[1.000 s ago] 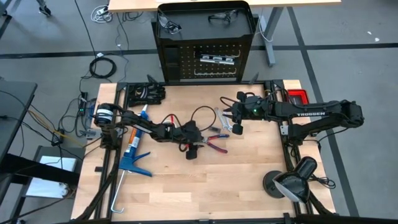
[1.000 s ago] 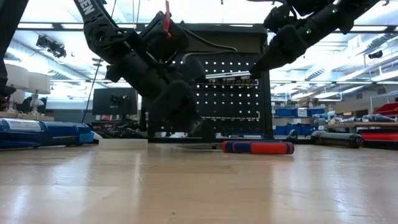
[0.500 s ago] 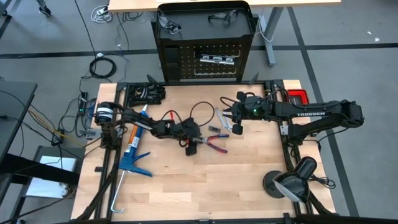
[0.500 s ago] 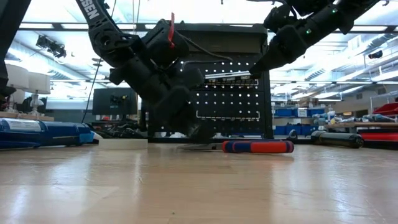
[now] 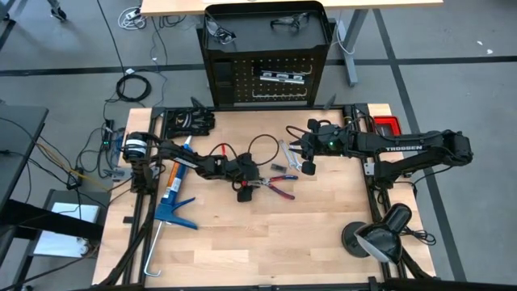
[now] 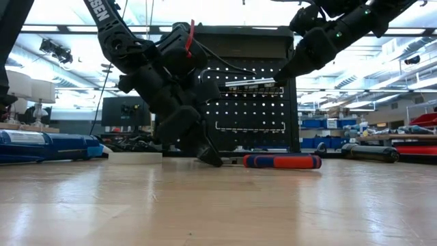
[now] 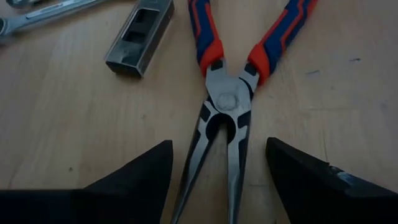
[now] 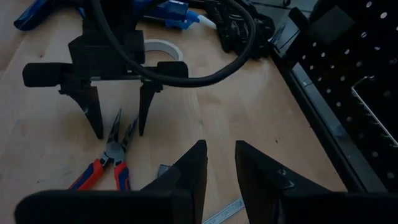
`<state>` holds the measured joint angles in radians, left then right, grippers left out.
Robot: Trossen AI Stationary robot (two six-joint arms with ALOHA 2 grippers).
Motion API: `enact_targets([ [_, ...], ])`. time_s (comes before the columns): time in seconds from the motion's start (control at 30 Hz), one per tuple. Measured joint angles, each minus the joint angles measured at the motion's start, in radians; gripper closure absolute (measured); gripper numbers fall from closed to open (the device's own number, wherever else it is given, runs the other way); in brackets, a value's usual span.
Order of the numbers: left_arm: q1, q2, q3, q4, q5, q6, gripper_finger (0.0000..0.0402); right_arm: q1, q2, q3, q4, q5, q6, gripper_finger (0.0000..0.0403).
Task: Hang tools onto peg board
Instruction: Put the pliers on the peg board bin
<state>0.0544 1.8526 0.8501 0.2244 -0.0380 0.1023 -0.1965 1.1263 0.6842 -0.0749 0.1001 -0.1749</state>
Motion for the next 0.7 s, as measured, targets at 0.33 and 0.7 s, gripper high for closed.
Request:
enact_targets([
  [0.33, -0.001, 0.003, 0.000, 0.012, -0.013, 0.045, 0.0234, 0.000, 0.000, 0.000, 0.015, 0.000, 0.000, 0.0311],
  [0.7, -0.003, 0.007, -0.003, 0.043, -0.093, 0.048, 0.0367, 0.011, 0.000, 0.000, 0.022, -0.061, -0.013, 0.0311],
])
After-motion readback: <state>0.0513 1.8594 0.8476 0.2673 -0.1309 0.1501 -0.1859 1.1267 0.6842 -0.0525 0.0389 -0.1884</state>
